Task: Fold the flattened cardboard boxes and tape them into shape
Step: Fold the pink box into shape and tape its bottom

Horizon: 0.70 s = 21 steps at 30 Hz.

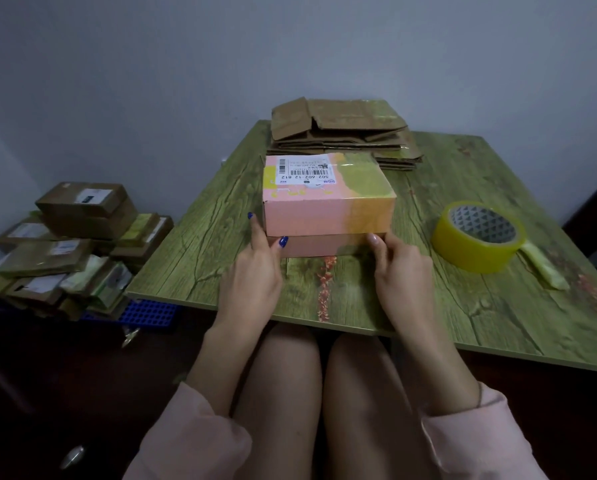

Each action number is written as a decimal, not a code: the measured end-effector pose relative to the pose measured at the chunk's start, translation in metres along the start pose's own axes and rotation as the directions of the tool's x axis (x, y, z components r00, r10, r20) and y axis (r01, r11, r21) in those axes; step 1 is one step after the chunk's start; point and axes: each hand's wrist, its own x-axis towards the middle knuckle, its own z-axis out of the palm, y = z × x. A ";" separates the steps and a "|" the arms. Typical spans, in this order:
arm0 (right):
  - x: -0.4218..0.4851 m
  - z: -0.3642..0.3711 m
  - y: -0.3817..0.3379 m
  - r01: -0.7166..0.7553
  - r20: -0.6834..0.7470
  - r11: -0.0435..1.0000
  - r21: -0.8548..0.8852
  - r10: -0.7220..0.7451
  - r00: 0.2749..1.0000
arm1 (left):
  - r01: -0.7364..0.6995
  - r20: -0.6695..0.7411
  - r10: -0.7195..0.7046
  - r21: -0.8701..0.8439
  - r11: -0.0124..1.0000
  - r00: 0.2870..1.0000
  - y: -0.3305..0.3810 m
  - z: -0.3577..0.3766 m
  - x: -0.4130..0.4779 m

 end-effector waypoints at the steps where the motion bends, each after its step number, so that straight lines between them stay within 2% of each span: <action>1: 0.001 -0.003 0.002 -0.008 0.007 0.999 0.052 0.008 1.000 | -0.017 0.003 0.017 -0.035 0.999 1.000 -0.003 0.000 0.002; 5: 0.004 -0.011 0.003 -0.035 -0.023 0.987 0.155 0.039 0.999 | -0.052 -0.017 0.051 -0.102 0.993 0.999 -0.009 0.002 0.006; 11: 0.002 -0.014 0.001 0.004 -0.094 0.968 0.250 0.020 0.995 | -0.086 -0.156 0.045 -0.264 0.961 0.987 -0.001 -0.010 0.003; 14: 0.000 -0.016 -0.002 0.039 -0.134 0.975 0.221 -0.009 0.991 | -0.076 -0.211 0.002 -0.344 0.936 0.978 0.005 -0.015 -0.003; 17: -0.003 -0.022 -0.007 0.092 -0.173 0.981 0.172 -0.062 0.983 | -0.058 -0.292 -0.049 -0.345 0.937 0.955 0.007 -0.020 -0.004; 19: -0.005 -0.026 -0.015 0.115 -0.175 0.970 0.214 -0.078 0.981 | -0.063 -0.324 -0.070 -0.382 0.922 0.943 0.010 -0.024 -0.001; 21: -0.005 -0.031 -0.021 0.097 -0.197 0.938 0.332 -0.032 0.980 | -0.048 -0.305 -0.121 -0.492 0.869 0.945 0.017 -0.030 0.000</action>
